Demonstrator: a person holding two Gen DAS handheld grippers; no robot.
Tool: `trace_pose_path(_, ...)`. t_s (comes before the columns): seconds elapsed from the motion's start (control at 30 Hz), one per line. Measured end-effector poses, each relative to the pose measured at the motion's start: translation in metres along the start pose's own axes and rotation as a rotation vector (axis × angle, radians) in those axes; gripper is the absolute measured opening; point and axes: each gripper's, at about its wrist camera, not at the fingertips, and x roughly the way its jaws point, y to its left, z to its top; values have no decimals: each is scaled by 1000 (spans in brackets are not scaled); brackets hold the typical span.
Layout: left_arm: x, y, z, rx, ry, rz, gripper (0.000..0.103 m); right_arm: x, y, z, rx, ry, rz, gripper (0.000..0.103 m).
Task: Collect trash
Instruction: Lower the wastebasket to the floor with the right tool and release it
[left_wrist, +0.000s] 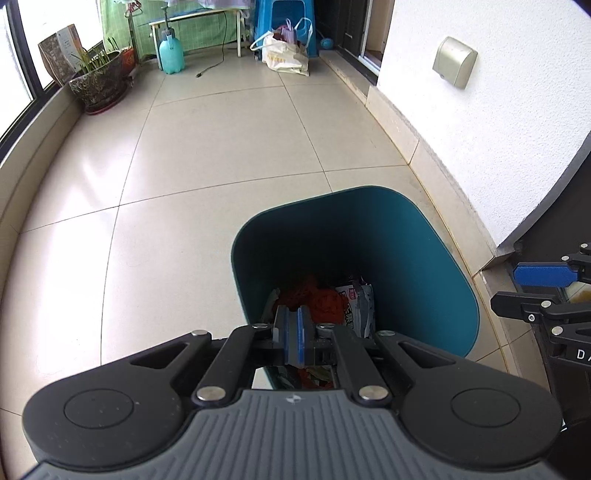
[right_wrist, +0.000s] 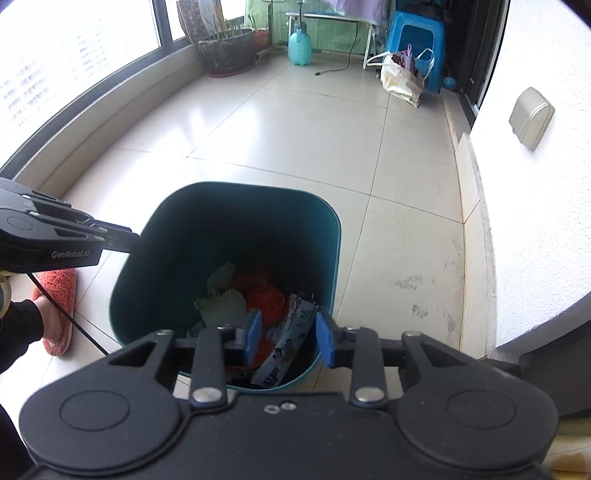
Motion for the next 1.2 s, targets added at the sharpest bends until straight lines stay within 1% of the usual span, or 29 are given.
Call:
trace_pose_path(0.17,-34,12,-15,-7,-51,11,4,-33,22,-9,54,-56,21,42)
trace_pose_path(0.23,-47,16,-22,-9,-64,8,4,-43,32,-14,68,-76,33,43)
trace_pose_path(0.33,-60,17,-34,2,-90,9,4,-54,46,-23,82,-105,45,48)
trace_pose_path(0.57,-86,24,-64,4,-127,22,8,-67,70,-47,120,-189,71,55)
trace_pose_path(0.67,-93,26,-76,6,-151,31,8,-70,77,-55,138,-233,61,58)
trace_pose_path(0.73,-96,27,-81,4,-158,25,8,-71,79,-59,136,-256,52,59)
trace_pose_path(0.77,-96,28,-83,-2,-160,17,10,-71,81,-61,132,-270,46,59)
trace_pose_path(0.83,-98,29,-89,1,-171,15,21,-71,82,-64,129,-288,44,59)
trace_pose_path(0.87,-98,29,-90,2,-182,13,32,-70,82,-65,130,-295,43,59)
trace_pose_path(0.9,-99,29,-92,3,-190,7,47,-71,82,-65,129,-303,43,59)
trace_pose_path(0.93,-99,29,-93,4,-200,-4,57,-72,83,-66,126,-315,46,59)
trace_pose_path(0.97,-101,29,-95,5,-216,-19,73,-73,83,-67,123,-325,51,60)
trace_pose_path(1.0,-102,28,-96,9,-229,-27,78,-73,83,-68,121,-338,50,60)
trace_pose_path(1.1,-104,23,-101,38,-257,-40,78,-74,82,-71,136,-367,31,61)
trace_pose_path(1.2,-101,19,-105,51,-255,-75,79,-73,84,-75,151,-391,6,65)
